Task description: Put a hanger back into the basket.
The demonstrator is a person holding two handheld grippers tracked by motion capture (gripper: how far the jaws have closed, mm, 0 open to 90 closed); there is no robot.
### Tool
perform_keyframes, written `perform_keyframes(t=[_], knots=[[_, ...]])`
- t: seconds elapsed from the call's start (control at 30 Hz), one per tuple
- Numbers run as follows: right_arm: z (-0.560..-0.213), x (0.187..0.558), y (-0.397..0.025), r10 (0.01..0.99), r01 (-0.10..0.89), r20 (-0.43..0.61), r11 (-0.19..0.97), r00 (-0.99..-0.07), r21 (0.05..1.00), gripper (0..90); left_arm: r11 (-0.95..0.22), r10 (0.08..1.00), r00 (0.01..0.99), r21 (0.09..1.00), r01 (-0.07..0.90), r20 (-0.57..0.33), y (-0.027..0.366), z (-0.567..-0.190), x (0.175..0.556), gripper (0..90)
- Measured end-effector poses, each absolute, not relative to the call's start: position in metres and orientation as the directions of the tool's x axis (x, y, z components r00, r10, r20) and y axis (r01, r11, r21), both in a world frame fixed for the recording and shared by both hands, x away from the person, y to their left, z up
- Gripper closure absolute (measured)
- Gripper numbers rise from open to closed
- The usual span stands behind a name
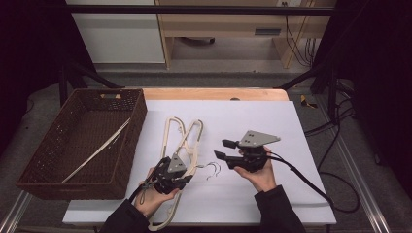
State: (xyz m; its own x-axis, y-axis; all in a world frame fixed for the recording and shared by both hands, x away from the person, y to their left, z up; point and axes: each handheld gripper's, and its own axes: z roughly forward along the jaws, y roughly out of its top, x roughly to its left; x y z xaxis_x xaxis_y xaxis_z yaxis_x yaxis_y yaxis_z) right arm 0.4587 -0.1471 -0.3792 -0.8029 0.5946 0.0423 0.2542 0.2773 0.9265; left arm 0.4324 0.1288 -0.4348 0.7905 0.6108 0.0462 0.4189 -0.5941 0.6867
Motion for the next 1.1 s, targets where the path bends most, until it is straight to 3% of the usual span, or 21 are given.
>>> perform_keyframes(t=[0.3,0.6,0.8,1.1], knots=[[-0.383,0.461,-0.185,0.701,0.304,0.104,0.167,-0.705,0.938,31.2,-0.543,0.659,0.751,0.721,0.430,0.048,0.150,-0.415,0.426,77.1],[-0.394,0.461,-0.193,0.727,0.337,0.120,0.161,-0.677,0.928,18.3,-0.482,0.729,0.682,0.750,0.453,0.057,0.177,-0.398,0.426,81.5],[-0.396,0.457,-0.197,0.732,0.347,0.127,0.157,-0.669,0.925,14.6,-0.437,0.764,0.645,0.759,0.482,0.030,0.193,-0.393,0.431,85.5],[-0.393,0.448,-0.205,0.738,0.347,0.134,0.143,-0.661,0.927,9.4,-0.428,0.756,0.652,0.791,0.437,0.050,0.198,-0.381,0.424,85.7]])
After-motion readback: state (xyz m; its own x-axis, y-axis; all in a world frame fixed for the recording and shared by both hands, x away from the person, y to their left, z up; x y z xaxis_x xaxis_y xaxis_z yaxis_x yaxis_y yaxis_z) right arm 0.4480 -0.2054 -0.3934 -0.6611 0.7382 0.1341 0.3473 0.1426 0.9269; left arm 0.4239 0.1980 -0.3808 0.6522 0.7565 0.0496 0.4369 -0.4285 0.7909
